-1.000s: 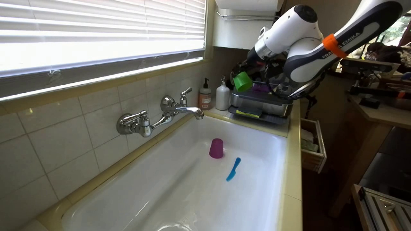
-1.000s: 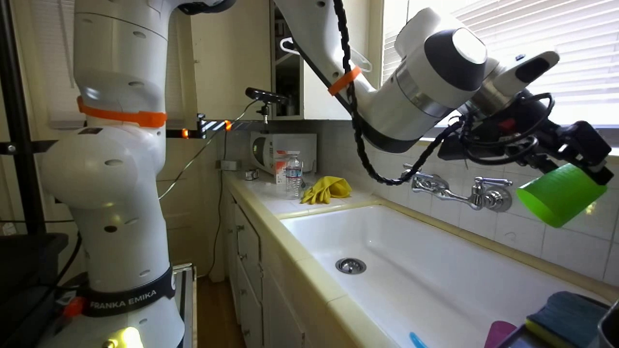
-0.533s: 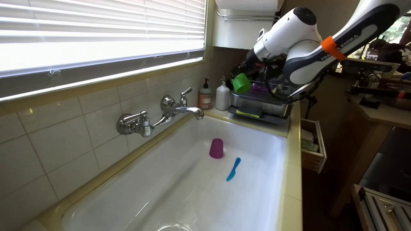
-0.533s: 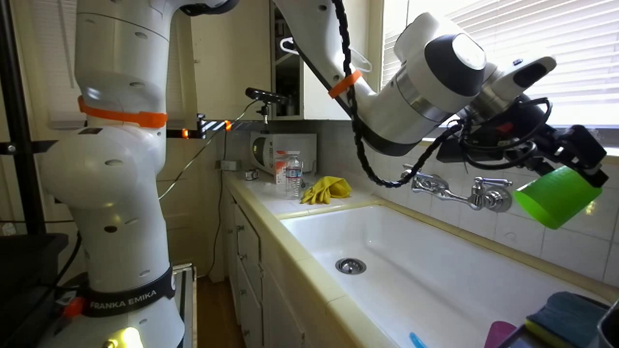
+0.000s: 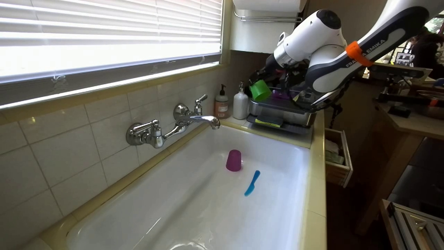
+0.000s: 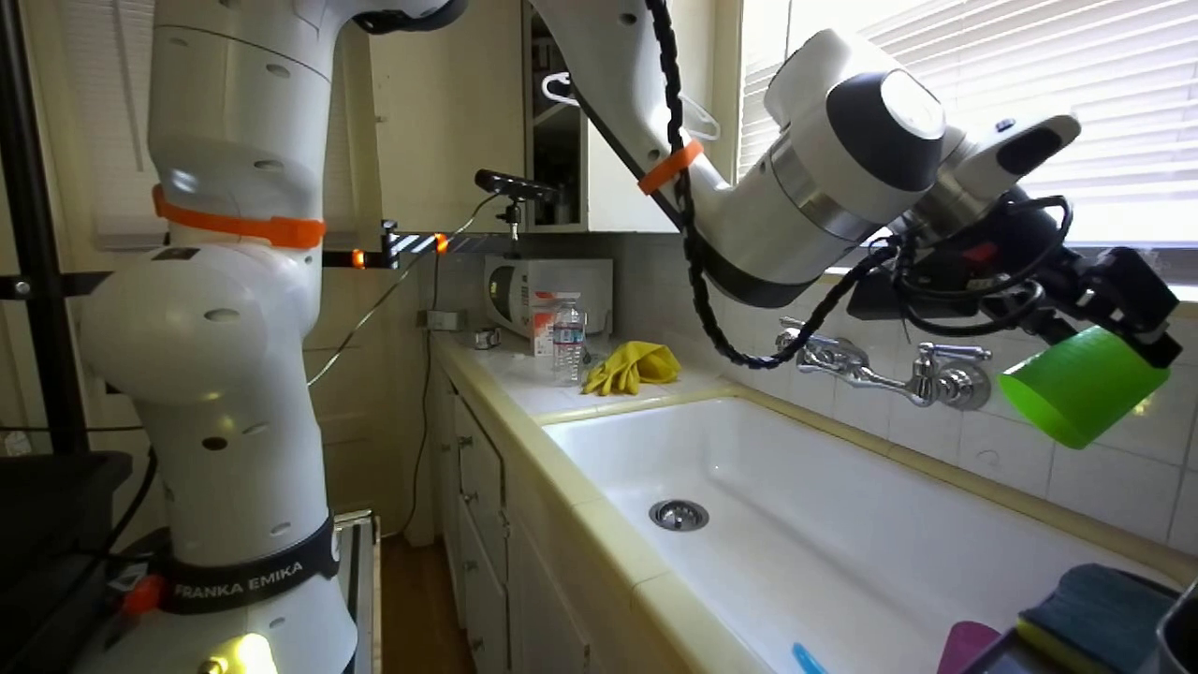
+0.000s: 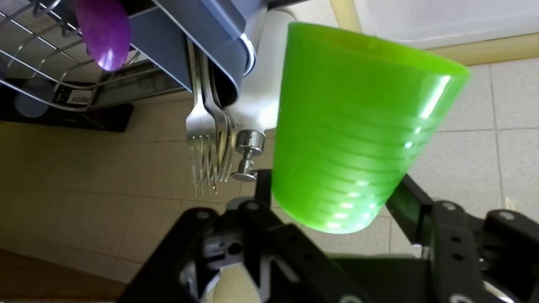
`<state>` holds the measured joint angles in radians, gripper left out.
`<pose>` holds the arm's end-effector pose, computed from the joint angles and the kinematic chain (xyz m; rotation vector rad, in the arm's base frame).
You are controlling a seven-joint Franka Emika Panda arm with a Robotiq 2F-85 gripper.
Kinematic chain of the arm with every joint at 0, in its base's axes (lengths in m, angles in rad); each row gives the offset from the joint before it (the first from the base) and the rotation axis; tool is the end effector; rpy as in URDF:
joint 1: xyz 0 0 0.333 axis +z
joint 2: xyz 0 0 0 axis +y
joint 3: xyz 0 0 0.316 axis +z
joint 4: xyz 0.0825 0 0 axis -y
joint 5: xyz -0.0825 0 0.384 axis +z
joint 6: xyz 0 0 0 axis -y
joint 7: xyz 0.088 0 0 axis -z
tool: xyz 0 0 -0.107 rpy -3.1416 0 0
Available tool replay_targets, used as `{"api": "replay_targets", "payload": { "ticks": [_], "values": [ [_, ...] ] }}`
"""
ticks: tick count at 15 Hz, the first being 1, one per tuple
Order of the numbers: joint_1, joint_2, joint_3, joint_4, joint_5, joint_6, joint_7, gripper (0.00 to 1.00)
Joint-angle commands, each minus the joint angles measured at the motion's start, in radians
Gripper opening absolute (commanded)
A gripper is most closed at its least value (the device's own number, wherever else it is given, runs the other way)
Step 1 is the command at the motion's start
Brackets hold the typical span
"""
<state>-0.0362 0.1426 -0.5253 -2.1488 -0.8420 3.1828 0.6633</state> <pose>0.5374 -0.2455 0.4267 2.5223 -0.4197 1.1274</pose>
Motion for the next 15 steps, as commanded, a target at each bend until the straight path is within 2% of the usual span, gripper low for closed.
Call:
{"api": "replay_targets", "payload": {
  "ticks": [1,6,15],
  "values": [
    [0.023,0.04,-0.034,0.0,-0.034,0.093,0.062,0.44],
    [0.055,0.114,-0.062,0.008,0.012,0.195,0.065,0.44],
    [0.112,0.245,-0.064,0.026,0.065,0.264,0.048,0.44]
  ]
}}
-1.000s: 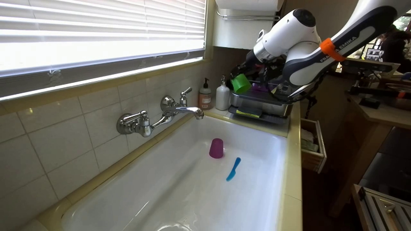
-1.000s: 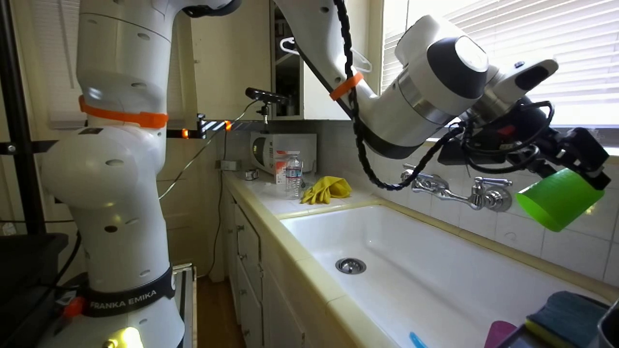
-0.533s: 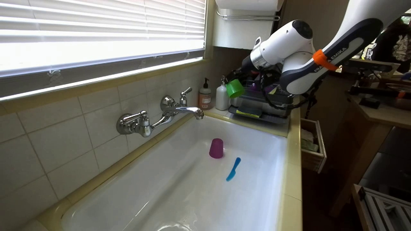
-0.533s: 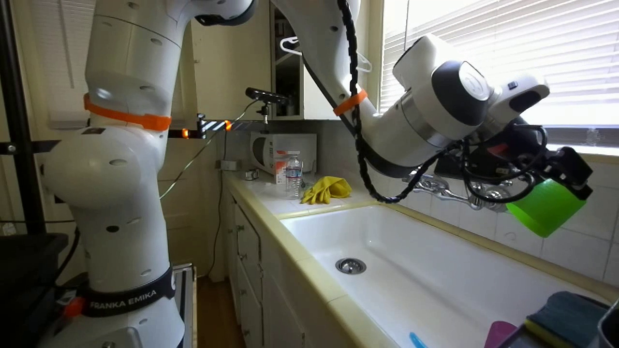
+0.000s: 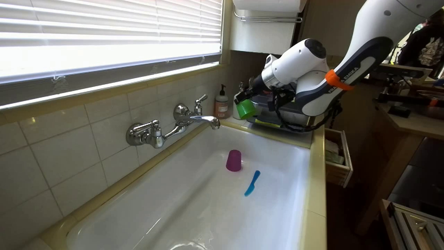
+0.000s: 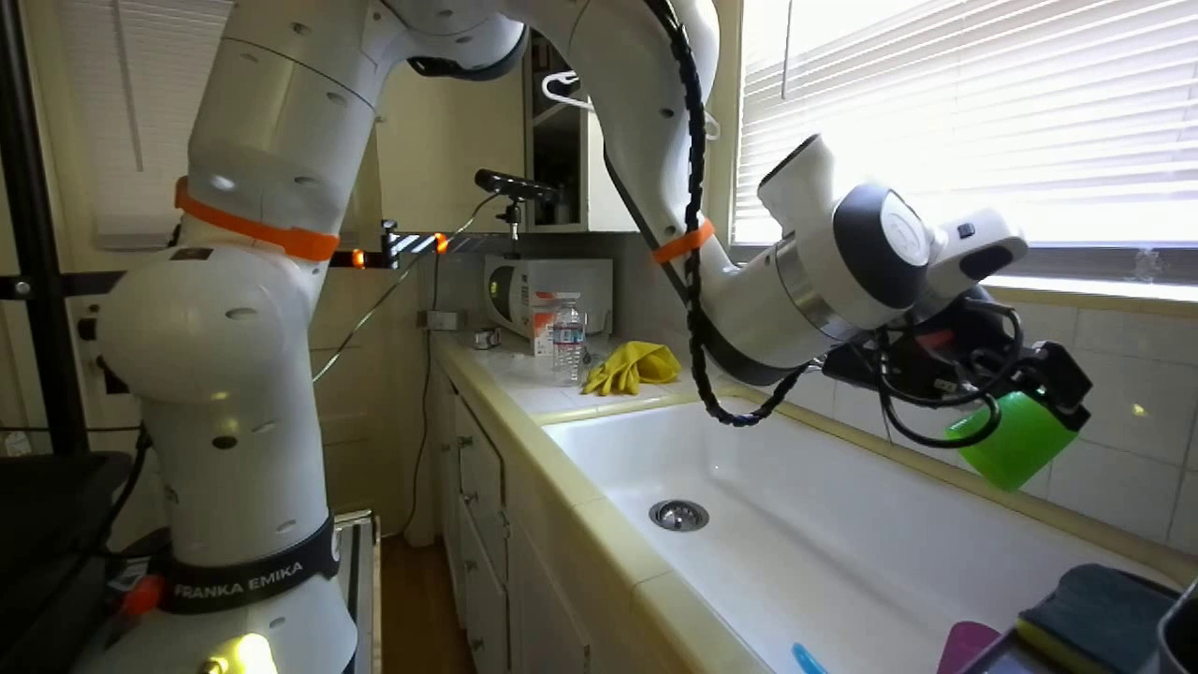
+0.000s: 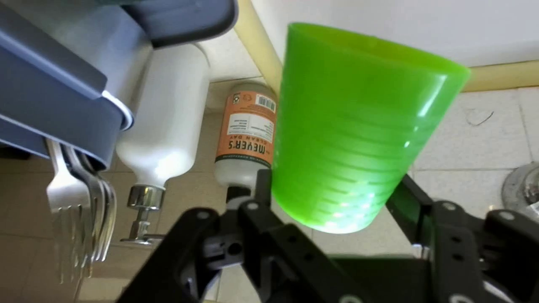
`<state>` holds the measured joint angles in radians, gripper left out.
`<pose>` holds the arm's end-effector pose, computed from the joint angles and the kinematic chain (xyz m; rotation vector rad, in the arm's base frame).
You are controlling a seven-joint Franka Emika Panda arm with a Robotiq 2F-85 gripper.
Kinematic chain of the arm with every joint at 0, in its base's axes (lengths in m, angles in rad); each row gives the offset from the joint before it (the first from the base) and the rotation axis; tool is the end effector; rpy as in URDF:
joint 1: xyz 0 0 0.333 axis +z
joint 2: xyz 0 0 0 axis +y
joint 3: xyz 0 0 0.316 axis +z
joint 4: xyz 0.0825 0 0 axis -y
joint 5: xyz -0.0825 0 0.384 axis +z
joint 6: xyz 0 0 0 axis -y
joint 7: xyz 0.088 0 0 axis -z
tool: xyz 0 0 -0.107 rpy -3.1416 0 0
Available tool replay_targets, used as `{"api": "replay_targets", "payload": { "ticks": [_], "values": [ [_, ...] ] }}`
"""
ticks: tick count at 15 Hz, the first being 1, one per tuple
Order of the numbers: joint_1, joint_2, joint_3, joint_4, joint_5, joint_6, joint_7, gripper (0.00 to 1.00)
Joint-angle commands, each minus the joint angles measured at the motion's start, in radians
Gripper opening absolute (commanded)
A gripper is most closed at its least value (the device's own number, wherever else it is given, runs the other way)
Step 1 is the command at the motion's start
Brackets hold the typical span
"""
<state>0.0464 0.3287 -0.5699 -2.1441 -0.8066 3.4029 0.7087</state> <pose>0.5621 -0.2078 0.3548 2.6256 -0.3222 1.2059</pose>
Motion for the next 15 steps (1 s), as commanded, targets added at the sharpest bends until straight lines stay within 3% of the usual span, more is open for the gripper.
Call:
{"api": "replay_targets", "payload": {
  "ticks": [1,7,12,13,15],
  "values": [
    [0.042,0.079,-0.03,0.031,0.041,0.05,-0.001,0.44],
    [0.1,0.21,-0.087,0.09,0.164,0.128,-0.006,0.44],
    [0.123,0.287,-0.085,0.134,0.242,0.127,-0.005,0.44],
    [0.101,0.238,-0.066,0.101,0.206,0.111,-0.004,0.69],
    [0.108,0.261,-0.066,0.118,0.218,0.111,-0.004,0.69]
  ]
}}
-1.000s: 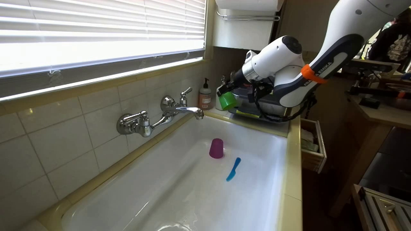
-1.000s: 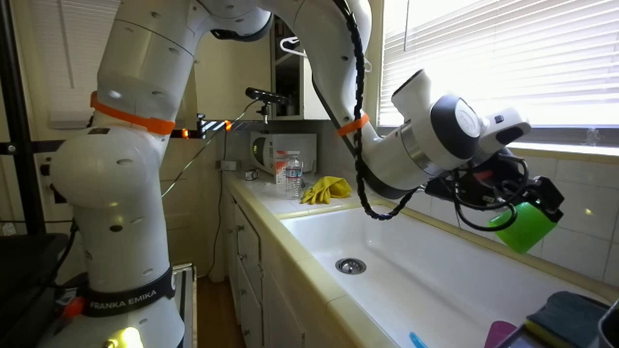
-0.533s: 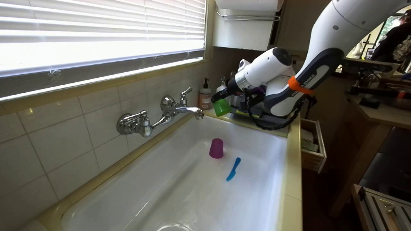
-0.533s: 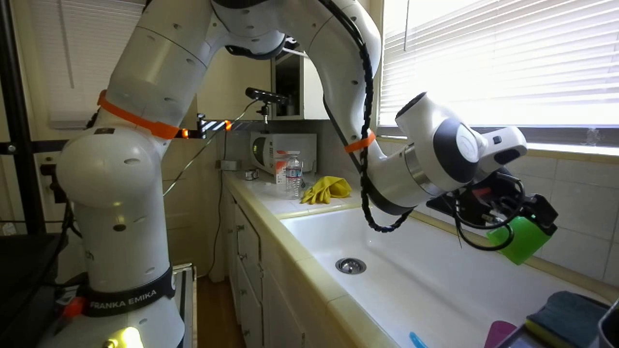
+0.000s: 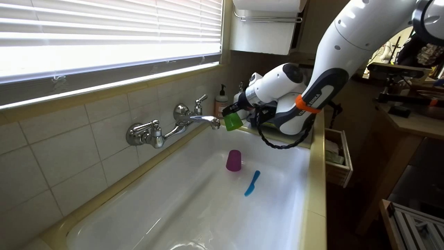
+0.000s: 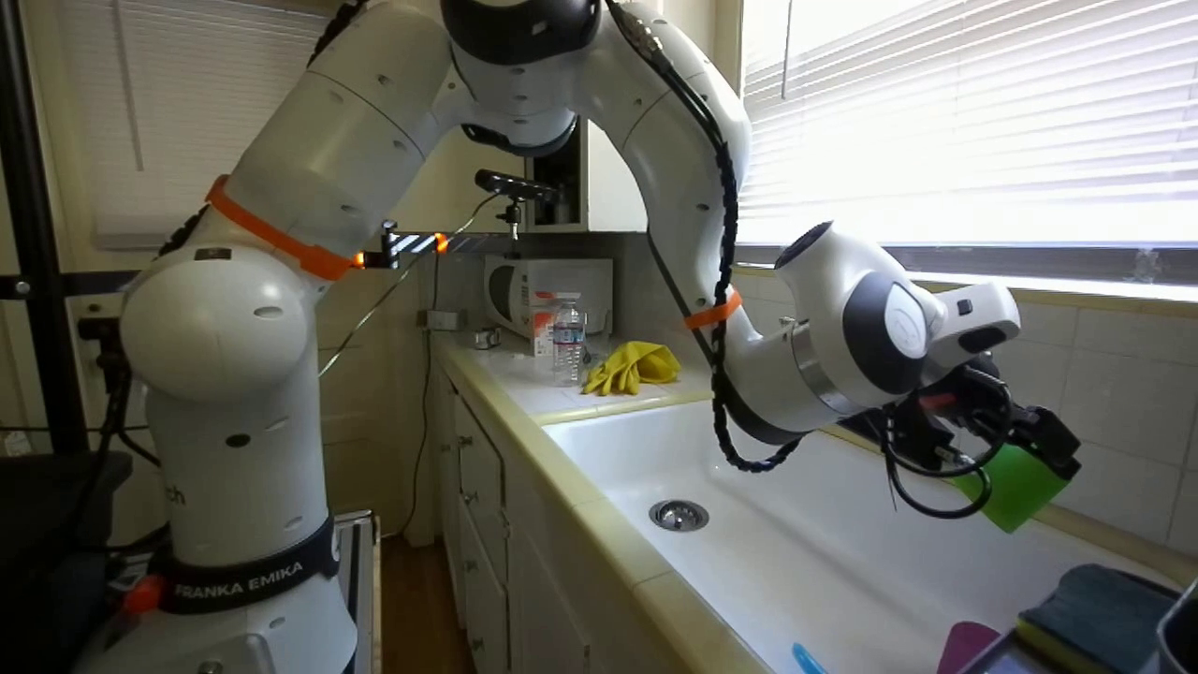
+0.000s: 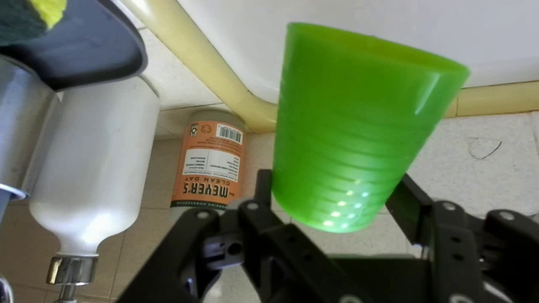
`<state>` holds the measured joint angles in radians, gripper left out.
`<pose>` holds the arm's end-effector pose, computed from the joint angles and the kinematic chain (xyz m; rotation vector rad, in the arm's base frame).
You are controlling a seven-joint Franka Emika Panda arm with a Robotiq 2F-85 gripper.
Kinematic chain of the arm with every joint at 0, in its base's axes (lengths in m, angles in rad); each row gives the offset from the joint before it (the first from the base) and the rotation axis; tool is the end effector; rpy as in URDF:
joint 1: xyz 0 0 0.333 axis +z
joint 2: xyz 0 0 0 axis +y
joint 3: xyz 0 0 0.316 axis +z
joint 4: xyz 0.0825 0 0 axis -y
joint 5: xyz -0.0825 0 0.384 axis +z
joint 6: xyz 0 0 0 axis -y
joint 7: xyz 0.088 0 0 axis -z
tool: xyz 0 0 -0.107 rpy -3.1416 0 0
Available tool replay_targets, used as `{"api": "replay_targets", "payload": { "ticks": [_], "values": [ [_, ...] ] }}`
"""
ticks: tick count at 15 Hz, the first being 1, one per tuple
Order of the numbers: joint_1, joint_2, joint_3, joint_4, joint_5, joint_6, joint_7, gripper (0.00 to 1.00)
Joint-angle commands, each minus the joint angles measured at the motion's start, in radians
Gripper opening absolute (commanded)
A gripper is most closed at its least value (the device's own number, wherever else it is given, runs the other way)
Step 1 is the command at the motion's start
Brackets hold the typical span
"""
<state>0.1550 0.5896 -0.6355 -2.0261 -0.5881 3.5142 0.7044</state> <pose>0.6071 -0.1921 0.2907 2.6125 -0.3617 1.2451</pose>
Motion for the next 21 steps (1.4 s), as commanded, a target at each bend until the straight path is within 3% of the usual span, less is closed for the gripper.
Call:
{"api": "replay_targets", "payload": {
  "ticks": [1,5,6,8,15,21],
  "values": [
    [0.0,0.005,0.0,0.006,0.001,0.0,0.0,0.69],
    [0.0,0.008,-0.003,0.011,0.002,0.0,0.0,0.69],
    [-0.007,0.023,0.005,0.016,0.015,-0.009,0.015,0.44],
    [-0.051,0.023,0.057,0.013,-0.005,-0.025,0.041,0.44],
    [0.059,0.129,-0.044,0.031,0.182,-0.026,0.061,0.44],
    [0.108,0.201,-0.05,0.043,0.274,-0.039,0.059,0.44]
  ]
}}
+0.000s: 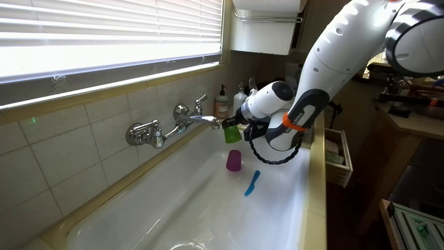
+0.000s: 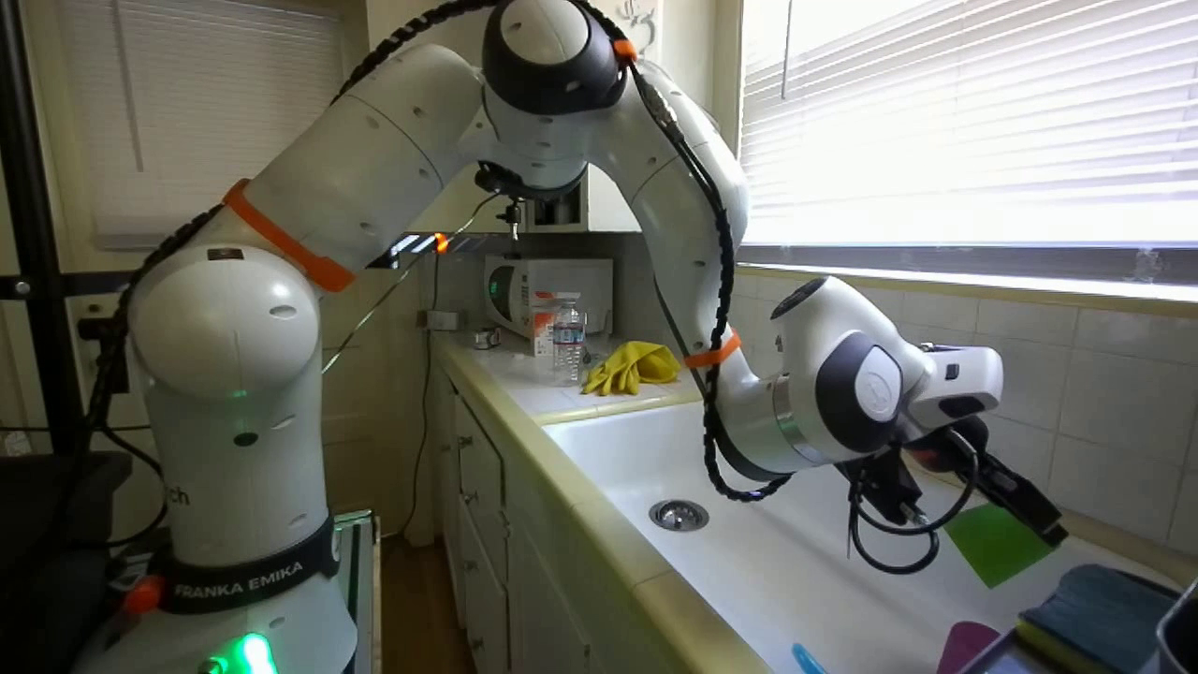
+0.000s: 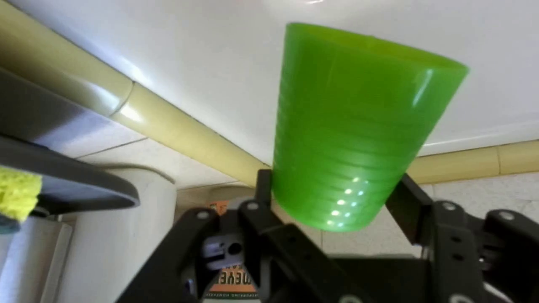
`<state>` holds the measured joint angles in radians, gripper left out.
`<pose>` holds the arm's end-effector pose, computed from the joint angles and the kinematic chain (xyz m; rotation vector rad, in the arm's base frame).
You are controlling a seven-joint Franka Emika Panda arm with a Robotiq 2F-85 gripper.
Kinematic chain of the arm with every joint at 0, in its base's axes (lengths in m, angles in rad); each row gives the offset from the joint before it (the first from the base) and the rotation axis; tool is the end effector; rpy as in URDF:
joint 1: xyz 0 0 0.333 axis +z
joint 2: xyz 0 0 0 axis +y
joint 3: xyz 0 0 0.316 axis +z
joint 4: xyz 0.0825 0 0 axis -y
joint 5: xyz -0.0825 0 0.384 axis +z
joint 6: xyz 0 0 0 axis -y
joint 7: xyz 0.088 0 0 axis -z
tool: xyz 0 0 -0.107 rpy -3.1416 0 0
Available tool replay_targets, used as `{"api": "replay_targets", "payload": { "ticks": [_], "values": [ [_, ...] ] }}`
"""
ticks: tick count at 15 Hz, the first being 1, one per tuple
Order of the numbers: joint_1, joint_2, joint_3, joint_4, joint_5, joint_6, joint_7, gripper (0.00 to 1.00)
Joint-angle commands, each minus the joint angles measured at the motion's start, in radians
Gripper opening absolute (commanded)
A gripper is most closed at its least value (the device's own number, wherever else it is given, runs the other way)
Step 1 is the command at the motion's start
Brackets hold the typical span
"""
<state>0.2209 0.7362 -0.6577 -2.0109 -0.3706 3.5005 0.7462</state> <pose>0.6137 -0.1874 0.2308 2.5971 -0.5950 1.1745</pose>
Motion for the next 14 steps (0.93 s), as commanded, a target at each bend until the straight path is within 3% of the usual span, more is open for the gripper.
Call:
{"api": "replay_targets", "payload": {
  "ticks": [1,6,12,13,14],
  "values": [
    [0.058,0.068,-0.04,0.029,0.077,-0.03,0.016,0.44],
    [0.155,0.146,-0.136,0.032,0.225,-0.041,0.025,0.44],
    [0.215,0.232,-0.172,0.052,0.361,-0.101,0.044,0.44],
    [0.195,0.227,-0.118,0.057,0.511,-0.11,-0.098,0.44],
    [0.205,0.243,-0.12,0.064,0.57,-0.116,-0.111,0.44]
  ]
}}
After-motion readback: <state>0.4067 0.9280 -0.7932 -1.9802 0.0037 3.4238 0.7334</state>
